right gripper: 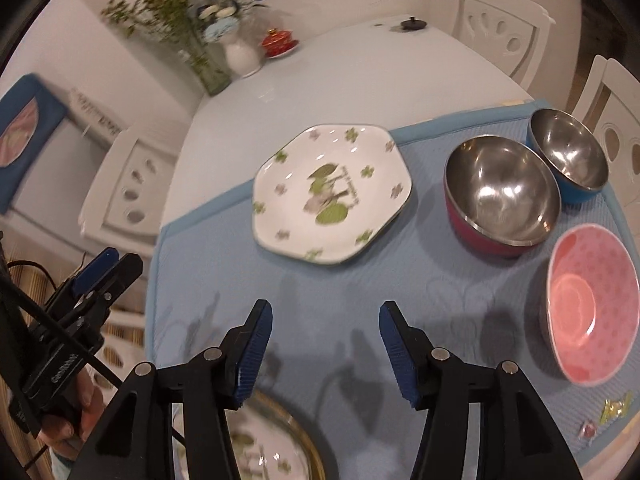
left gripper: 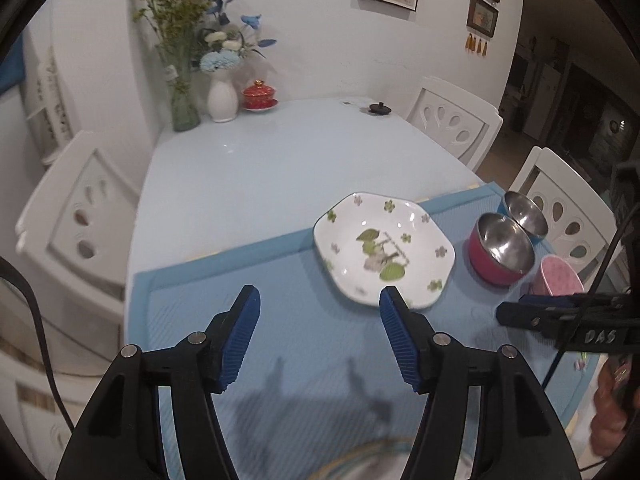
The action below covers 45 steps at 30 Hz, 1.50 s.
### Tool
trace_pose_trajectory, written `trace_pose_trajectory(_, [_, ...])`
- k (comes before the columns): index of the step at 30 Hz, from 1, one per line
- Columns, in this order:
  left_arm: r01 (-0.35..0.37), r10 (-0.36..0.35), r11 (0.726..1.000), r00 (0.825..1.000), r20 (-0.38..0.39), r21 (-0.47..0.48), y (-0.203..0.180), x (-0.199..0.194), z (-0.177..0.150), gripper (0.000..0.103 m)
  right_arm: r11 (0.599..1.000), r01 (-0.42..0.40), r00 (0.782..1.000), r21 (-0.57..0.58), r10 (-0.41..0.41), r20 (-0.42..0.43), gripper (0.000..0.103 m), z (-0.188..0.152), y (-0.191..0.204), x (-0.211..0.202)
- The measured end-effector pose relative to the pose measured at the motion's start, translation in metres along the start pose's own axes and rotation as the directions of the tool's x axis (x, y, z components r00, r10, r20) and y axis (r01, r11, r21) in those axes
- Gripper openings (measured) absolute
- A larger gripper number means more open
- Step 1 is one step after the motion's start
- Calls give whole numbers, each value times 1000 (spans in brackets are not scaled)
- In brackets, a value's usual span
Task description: Organize plates and bowls
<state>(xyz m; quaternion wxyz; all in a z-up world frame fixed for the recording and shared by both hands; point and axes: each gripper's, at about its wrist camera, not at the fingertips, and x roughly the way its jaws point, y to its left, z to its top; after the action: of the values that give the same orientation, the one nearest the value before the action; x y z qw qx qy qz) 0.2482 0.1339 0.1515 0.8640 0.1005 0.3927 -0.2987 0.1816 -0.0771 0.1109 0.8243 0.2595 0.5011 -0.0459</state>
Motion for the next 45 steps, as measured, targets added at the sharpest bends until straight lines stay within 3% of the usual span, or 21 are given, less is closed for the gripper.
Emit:
trace_pose_trajectory(8, [32,-29,999,997,-73,41,-8,72,17,60,994,68,996,81,-63,-60,54,26,-21,66])
trace_pose_trajectory(14, [68,-67,998,985,-156,-3,-3,126,15,60,988,111,991,107,-101,-92,54,40,-39,106])
trace_pose_trajectory(26, [86,-88,996,980,-178,-16,-4,168,25,60,986,113,993,119,-108,-53,54,61,-52,124])
trace_pose_trajectory(31, [101,-110,993,974,-197,-55,5,192,34,58,988,145,989,61,-144,-19,50,65,-41,128])
trace_pose_trajectory(41, [258,-280,957,941,-190,-134,16,222,49,57,988,146,989,-43,-144,38,46,61,-38,130])
trace_pose_trajectory(43, [269,-286,956,941,-180,-114,12,221,48,55,988,139,990,-67,-136,47,46,59,-38,129])
trace_pose_trajectory(45, [242,-252,967,953,-169,-77,9,217,48,48,990,123,992,-74,-120,50,46,56,-41,128])
